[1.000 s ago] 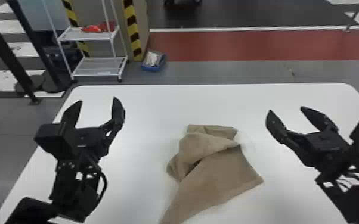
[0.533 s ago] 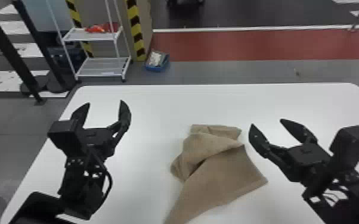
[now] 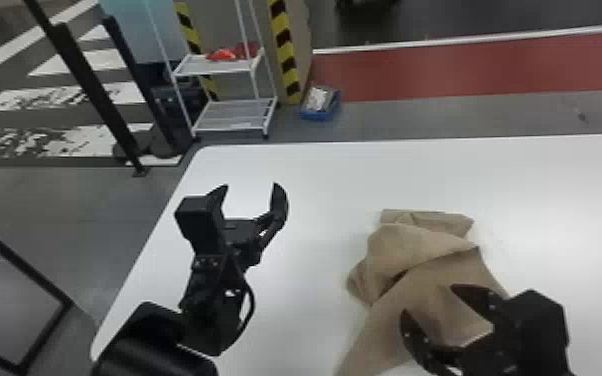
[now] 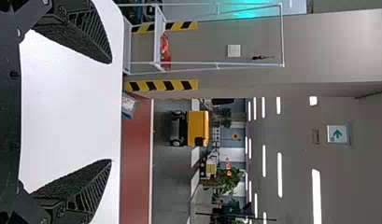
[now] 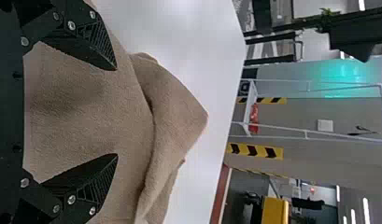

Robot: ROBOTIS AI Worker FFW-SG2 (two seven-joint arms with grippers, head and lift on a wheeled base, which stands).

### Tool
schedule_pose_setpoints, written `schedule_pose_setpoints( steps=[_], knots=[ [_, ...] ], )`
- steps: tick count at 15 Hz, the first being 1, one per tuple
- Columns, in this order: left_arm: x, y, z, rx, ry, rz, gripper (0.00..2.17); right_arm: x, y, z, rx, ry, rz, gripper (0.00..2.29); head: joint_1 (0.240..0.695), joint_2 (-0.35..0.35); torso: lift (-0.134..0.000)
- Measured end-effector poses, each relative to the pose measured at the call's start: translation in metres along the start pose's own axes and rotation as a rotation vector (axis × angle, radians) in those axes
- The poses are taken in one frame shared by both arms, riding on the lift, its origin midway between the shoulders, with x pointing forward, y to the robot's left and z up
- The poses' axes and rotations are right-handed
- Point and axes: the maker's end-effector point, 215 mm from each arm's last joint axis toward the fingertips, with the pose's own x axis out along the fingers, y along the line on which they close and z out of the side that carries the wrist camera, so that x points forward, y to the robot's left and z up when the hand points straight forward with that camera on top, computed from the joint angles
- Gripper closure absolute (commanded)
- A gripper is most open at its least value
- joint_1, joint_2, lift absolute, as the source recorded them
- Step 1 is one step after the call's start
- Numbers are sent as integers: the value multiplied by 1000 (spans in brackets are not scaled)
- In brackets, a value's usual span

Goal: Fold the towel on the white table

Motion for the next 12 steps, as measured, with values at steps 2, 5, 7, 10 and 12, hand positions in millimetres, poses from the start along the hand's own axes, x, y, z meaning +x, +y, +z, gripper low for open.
schedule_pose_setpoints(
  steps=[2, 5, 7, 10, 12],
  knots=[
    [0, -1, -1, 1, 1, -4, 137, -4, 22, -14, -29, 40, 31, 282, 695, 302, -120],
    [-1, -1, -5, 3, 7, -8, 137, -9, 45, -22, -34, 57, 80, 302, 695, 324, -120],
    [-2, -2, -7, 4, 10, -13, 137, -5, 50, -29, -38, 84, 91, 468, 695, 335, -120],
    [-2, -3, -8, 4, 12, -20, 137, 7, 46, -52, -50, 182, 89, 677, 695, 328, -120],
    [-3, -3, -9, 4, 14, -20, 137, 12, 46, -56, -54, 216, 98, 1690, 695, 329, -120]
  ],
)
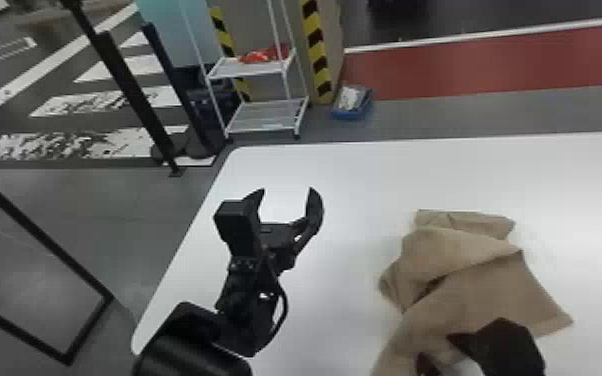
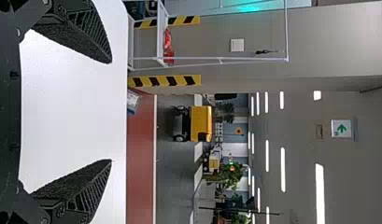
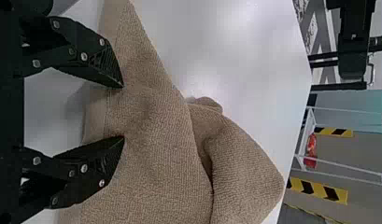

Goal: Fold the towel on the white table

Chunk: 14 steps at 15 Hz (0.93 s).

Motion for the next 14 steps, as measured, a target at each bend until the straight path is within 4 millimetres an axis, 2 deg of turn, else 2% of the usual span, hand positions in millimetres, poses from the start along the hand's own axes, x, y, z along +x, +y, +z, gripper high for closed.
schedule_pose_setpoints(
  steps=[1, 3, 6, 8, 10, 12, 14],
  knots=[
    [0, 1, -1, 0, 1, 1, 137, 2, 1, 0, -1, 11, 9, 1892, 695, 330, -120],
    [-1, 3, -2, 0, 3, 3, 137, 0, 3, 10, -5, -4, 19, 2000, 695, 338, -120],
    [-1, 4, -3, -2, 4, 5, 137, -11, -2, 39, -4, -66, 26, 2007, 695, 340, -120],
    [-1, 4, -3, -5, 1, 5, 137, -25, -9, 58, 3, -87, 13, 2007, 695, 334, -120],
    [0, 3, -4, -6, -1, 4, 137, -51, -15, 88, 21, -123, 6, 2007, 695, 326, -120],
    [2, 4, -5, -7, 0, 6, 137, -78, -33, 116, 55, -170, -5, 2003, 695, 311, -120],
    [2, 4, -5, -6, 0, 7, 137, -106, -79, 145, 109, -245, -70, 2003, 695, 279, -120]
  ],
)
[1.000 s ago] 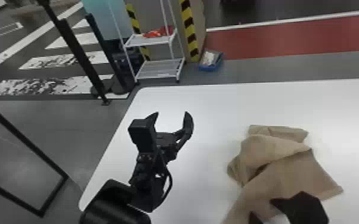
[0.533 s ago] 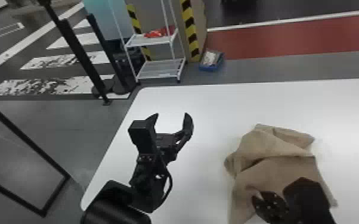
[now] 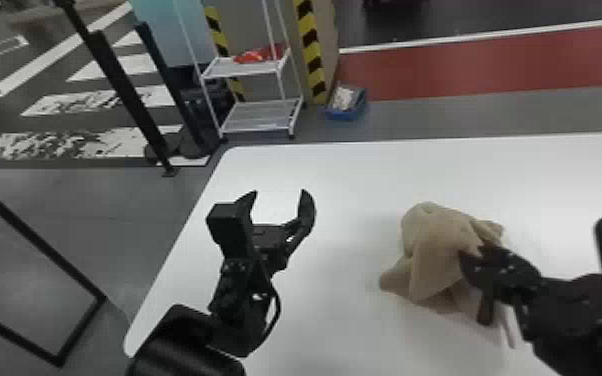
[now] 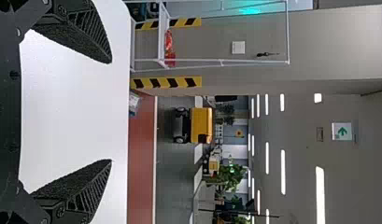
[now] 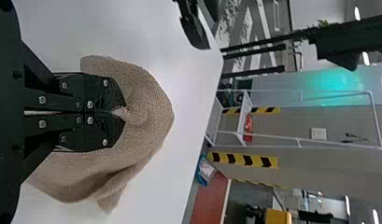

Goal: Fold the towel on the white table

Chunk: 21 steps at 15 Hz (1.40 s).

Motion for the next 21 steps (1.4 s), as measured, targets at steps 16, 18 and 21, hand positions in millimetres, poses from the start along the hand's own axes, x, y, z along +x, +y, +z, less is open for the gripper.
schedule_pose_setpoints(
  steps=[16, 18, 21],
  knots=[
    [2, -9, 0, 19, -2, -21, 137, -61, -318, -146, 219, 128, -661, 63, 695, -135, -120],
    [2, -11, -1, 18, -1, -24, 137, -77, -320, -133, 165, 100, -700, 66, 695, -143, -120],
    [2, -13, -1, 14, 0, -28, 137, -78, -300, -107, 113, 2, -611, 238, 695, -140, -120]
  ],
)
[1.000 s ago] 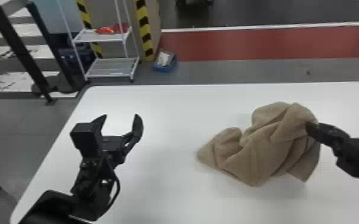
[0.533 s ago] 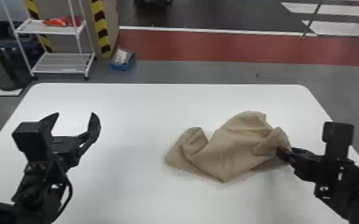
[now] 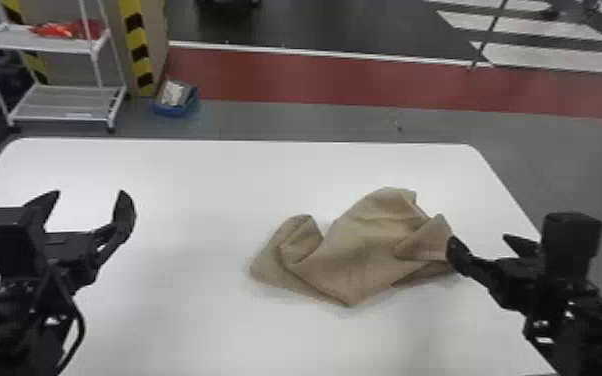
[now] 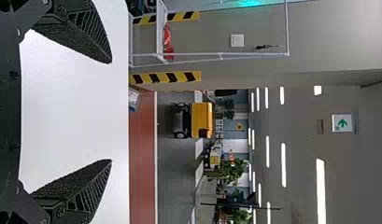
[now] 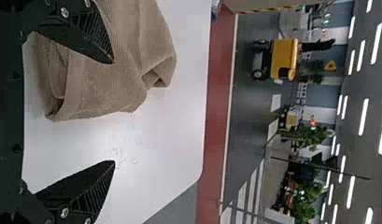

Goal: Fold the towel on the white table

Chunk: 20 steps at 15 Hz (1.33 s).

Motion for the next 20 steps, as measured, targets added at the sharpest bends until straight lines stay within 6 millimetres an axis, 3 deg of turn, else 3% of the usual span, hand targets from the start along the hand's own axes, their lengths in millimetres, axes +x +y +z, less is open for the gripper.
schedule_pose_setpoints(
  steps=[2, 5, 16, 17, 18, 19, 20],
  knots=[
    [0, -3, -1, -4, 1, -5, 137, -8, 35, 13, -45, -77, 86, 407, 695, -114, -120],
    [-1, -2, -1, -4, 0, -6, 137, -10, 79, 9, -171, -131, 159, 410, 695, -48, -120],
    [-3, -1, -6, -6, 0, -12, 137, 32, 75, -56, -293, -15, 97, 410, 695, -54, -120],
    [-3, -1, -6, -6, 0, -11, 137, 35, 75, -58, -296, -10, 95, 525, 695, -55, -120],
    [-3, -1, -6, -7, -1, -12, 137, 37, 74, -59, -298, -8, 90, 849, 695, -56, -120],
    [-3, -2, -6, -7, 0, -12, 137, 39, 73, -59, -299, -9, 85, 1382, 695, -57, -120],
    [-2, -2, -7, -7, 0, -12, 137, 39, 71, -57, -298, -12, 82, 1706, 695, -58, -120]
  ],
)
